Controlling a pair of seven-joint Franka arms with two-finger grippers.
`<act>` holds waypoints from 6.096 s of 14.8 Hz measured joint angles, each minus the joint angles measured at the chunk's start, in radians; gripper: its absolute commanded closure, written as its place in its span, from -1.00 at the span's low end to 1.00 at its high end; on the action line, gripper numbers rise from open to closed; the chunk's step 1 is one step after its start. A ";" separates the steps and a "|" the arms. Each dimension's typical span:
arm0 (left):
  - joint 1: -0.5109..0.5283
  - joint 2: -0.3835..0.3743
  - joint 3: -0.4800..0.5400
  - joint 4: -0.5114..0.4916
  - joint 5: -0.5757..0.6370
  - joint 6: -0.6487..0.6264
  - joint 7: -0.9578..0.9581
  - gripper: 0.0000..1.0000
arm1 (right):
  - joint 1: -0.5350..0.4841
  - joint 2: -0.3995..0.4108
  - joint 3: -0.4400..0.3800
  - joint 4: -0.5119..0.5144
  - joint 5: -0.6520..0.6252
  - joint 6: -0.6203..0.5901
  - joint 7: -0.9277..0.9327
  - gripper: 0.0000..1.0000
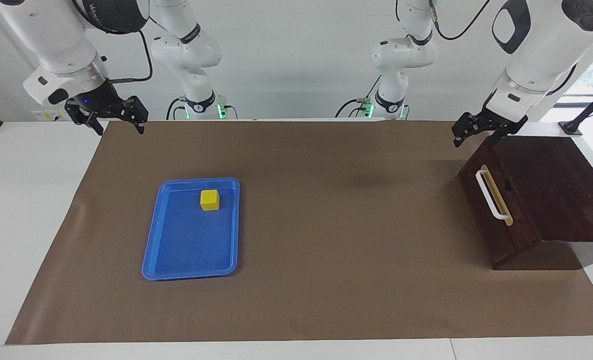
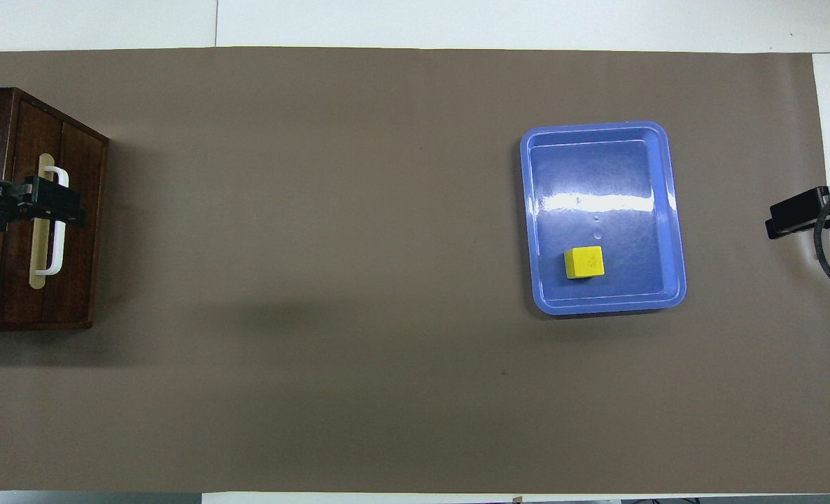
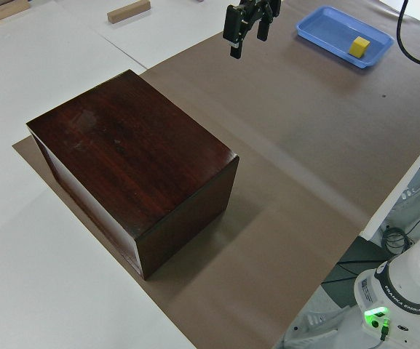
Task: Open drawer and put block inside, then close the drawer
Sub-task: 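Move the right gripper toward the yellow block in the blue tray, then lower the right gripper over the block while the left gripper grips the drawer handle, then grasp the yellow block with the right gripper while the left gripper pulls the drawer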
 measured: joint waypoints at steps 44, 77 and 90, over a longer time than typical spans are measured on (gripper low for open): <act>0.004 0.008 0.017 -0.414 0.310 0.542 -0.004 -1.00 | -0.108 0.159 -0.006 -0.605 0.771 0.519 -2.011 -1.00; -0.060 0.077 0.024 -0.449 0.506 0.709 -0.174 -1.00 | -0.051 0.262 0.005 -0.555 0.825 0.586 -2.184 -0.26; 0.042 0.099 0.004 -0.465 0.538 0.837 -0.111 -1.00 | -0.033 0.261 0.005 -0.541 0.838 0.595 -2.187 1.00</act>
